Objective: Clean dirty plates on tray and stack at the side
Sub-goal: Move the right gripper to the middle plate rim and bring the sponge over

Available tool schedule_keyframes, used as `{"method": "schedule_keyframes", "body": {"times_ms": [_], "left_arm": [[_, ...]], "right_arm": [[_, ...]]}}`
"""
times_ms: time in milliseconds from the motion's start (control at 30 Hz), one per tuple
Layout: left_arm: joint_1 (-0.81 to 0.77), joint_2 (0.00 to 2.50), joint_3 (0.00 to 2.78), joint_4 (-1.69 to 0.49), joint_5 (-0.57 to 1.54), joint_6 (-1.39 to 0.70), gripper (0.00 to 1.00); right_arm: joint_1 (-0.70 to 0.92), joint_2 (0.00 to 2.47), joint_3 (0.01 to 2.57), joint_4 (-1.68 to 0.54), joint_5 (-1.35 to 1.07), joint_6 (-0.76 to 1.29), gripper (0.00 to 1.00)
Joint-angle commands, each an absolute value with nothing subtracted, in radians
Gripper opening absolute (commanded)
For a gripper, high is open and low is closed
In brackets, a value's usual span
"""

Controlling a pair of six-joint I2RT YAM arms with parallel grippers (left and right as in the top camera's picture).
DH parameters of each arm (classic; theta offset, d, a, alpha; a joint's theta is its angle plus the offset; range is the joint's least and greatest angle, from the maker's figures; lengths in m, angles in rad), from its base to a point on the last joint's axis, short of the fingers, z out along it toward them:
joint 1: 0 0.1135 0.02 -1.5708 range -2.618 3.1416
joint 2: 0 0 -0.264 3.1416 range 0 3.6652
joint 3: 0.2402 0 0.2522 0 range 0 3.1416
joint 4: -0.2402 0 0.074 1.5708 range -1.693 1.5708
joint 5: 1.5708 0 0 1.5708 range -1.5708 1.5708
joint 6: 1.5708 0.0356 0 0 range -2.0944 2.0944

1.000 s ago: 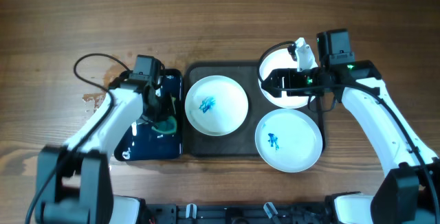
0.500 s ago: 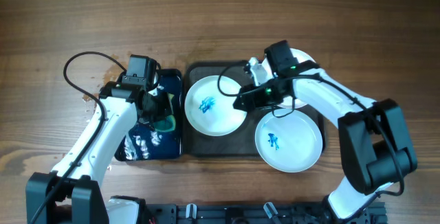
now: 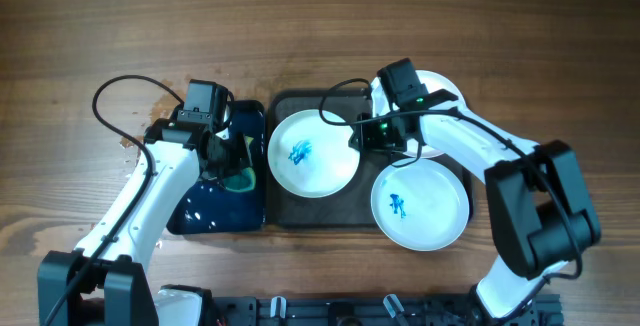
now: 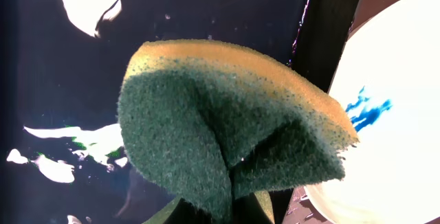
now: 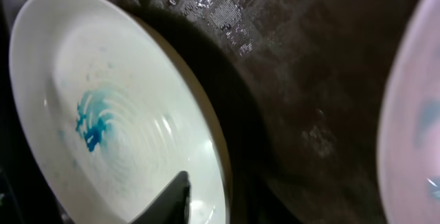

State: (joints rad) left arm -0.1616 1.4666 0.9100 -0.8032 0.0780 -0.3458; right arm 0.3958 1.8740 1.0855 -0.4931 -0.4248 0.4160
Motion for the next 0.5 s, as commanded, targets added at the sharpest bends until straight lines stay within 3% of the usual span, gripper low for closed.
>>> {"method": "schedule_keyframes", "body": {"times_ms": [0,67,133,467], "left_arm": [[-0.161,1.455,0.928,-0.801,0.097,-0.345,0.04],[-0.161,1.455,0.928,-0.8,0.098,-0.345,0.04],[-0.161,1.455,0.928,-0.8,0.101,-0.345,0.04],[-0.161,1.451,0.973,-0.748,0.325,-0.345,0.04]], "right_arm": [[0.424,1.931,1.09,-0.47,-0.419,0.467,0.24],[0.426,1.936,1.09,-0.463,-0.419,0.472,0.2],[0.425,1.936,1.09,-0.46,-0.418,0.475,0.04],[0.425,1.936,1.091,-0.456,-0.38,0.488,0.04]]}}
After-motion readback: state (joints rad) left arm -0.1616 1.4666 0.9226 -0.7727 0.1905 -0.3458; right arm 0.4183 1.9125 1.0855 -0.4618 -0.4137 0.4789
